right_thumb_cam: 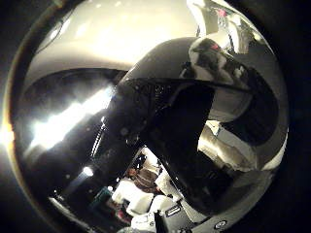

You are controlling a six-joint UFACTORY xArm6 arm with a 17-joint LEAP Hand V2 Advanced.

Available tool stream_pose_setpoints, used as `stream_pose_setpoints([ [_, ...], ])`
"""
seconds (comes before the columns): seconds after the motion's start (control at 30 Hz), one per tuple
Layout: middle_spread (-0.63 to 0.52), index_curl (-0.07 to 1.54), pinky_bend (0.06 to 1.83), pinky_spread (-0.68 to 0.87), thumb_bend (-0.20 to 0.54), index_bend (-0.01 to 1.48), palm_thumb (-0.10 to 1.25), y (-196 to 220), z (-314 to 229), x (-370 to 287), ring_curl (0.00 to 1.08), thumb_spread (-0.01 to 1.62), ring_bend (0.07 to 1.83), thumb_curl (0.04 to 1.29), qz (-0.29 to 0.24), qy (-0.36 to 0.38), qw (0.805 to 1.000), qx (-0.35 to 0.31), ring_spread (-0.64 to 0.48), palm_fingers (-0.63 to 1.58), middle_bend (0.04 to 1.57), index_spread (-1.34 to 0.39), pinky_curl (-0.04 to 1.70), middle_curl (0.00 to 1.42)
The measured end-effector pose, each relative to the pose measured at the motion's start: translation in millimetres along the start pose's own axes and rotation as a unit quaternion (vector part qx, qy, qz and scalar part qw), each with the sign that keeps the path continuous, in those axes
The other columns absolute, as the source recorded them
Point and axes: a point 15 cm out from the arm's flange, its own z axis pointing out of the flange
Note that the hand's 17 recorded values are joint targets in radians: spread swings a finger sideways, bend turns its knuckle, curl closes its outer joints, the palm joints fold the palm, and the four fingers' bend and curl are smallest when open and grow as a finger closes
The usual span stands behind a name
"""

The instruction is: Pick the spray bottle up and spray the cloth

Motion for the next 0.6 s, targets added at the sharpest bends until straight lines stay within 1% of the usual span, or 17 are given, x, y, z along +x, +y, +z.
stream_pose_setpoints([
  [0.23, -0.1, 0.55, 0.45, 0.15, -0.023, 0.24, 0.68, 1.5, -9.7, 10.7, 0.39, 1.06, 0.76, 0.34, -0.001, 0.007, 1.0, -0.002, -0.16, 0.37, 0.49, -0.39, 0.54, 0.57],
  [0.6, -0.09, 0.49, 0.42, 0.2, -0.022, 0.2, 0.68, 3.8, -14.3, 23.5, 0.33, 1.06, 0.66, 0.33, 0.005, 0.013, 1.0, -0.003, -0.14, 0.4, 0.42, -0.38, 0.46, 0.5],
])
